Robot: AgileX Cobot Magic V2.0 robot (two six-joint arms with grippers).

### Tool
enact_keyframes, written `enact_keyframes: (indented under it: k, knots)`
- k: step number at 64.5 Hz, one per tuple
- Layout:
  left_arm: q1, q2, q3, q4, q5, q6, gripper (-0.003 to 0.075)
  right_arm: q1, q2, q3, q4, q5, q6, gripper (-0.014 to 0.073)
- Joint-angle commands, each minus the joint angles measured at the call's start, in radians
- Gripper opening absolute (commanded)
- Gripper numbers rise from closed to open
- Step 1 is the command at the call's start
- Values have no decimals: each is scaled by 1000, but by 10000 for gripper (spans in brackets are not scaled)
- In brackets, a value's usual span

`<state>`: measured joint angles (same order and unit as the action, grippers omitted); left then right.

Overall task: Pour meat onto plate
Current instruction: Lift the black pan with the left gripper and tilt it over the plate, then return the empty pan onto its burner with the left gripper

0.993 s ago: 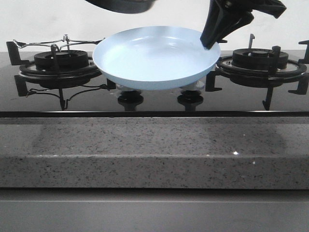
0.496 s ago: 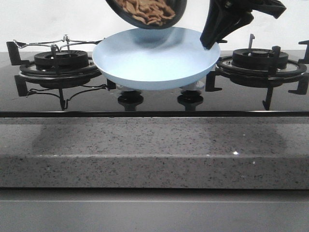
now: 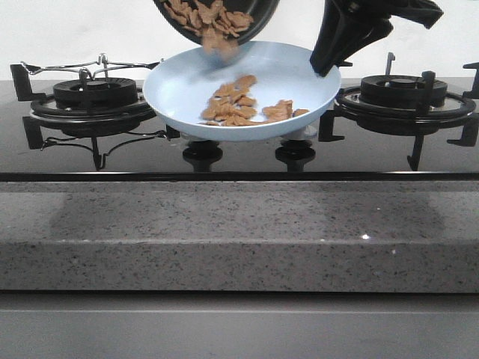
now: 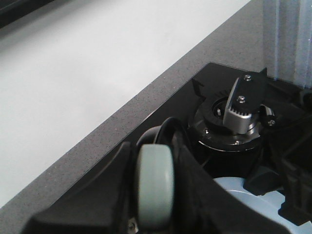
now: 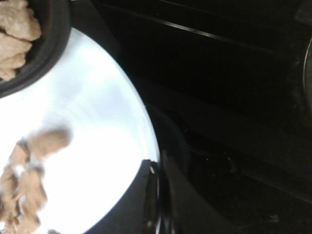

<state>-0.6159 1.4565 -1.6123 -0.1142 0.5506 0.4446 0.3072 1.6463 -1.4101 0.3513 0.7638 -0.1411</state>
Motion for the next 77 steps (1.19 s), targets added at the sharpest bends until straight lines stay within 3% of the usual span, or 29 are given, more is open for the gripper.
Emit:
enact_keyframes:
  k: [1, 19, 32, 50, 57, 62, 77]
  knots:
    - [-35, -47, -43, 79, -101, -38, -20, 1, -51, -24, 23, -53, -6, -71]
    - [-100, -47, -43, 200, -101, -46, -20, 1, -51, -24, 23, -53, -6, -71]
    - [-151, -47, -43, 416, -101, -206, -20, 1, -51, -24, 23, -53, -6, -71]
    - [-90, -48, -43, 368, -72, -383, -20, 1, -51, -24, 23, -53, -6, -71]
    - [40, -61, -43, 114, -115, -400, -19, 1, -51, -24, 23, -53, -6, -71]
    - [150, -64, -43, -155, -102, -340, -19, 1, -51, -24, 23, -53, -6, -71]
    - [603, 3, 18, -1077, 145, 100, -19, 1, -51, -24, 23, -53, -6, -71]
